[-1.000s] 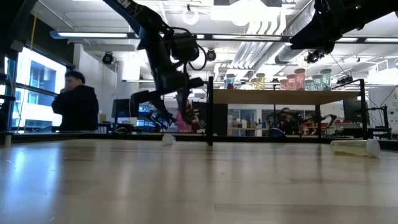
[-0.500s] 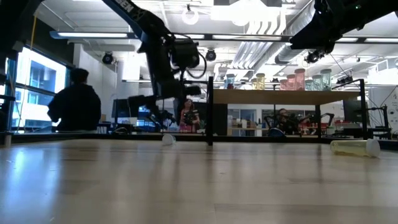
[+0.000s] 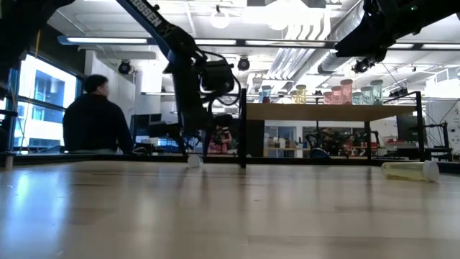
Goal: Pick and place medicine bottles onto shelf by color
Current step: Put the blue medicine bottle aligned with the other blue medicine bottle on the shelf
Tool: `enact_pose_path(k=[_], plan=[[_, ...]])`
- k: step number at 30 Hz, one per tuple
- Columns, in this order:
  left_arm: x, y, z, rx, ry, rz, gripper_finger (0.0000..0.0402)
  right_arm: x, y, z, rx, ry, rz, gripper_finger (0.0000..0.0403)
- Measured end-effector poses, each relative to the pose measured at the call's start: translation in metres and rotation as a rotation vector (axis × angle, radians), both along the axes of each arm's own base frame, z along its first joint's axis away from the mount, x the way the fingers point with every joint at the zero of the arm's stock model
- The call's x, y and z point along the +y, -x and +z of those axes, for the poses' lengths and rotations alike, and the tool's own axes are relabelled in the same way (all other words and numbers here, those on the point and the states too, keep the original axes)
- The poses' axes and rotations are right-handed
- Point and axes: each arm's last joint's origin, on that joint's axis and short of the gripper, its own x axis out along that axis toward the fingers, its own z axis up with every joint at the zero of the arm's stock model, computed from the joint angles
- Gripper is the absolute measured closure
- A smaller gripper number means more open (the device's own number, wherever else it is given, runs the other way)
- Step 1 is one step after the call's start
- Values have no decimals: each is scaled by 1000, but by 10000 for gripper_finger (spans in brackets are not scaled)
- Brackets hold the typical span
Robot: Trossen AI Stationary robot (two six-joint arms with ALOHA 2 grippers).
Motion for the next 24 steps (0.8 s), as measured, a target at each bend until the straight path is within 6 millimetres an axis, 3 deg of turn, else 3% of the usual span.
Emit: enact_pose_path(k=[8,13,24], plan=[[2,-3,-16,67,-25,-43,213,0,0,0,0,0,0,265],[2,-3,-16,28,-22,68,218,0,0,0,1,0,0,265],[-14,-8,-18,-38,-17,313,309,0,0,0,0,0,0,265]])
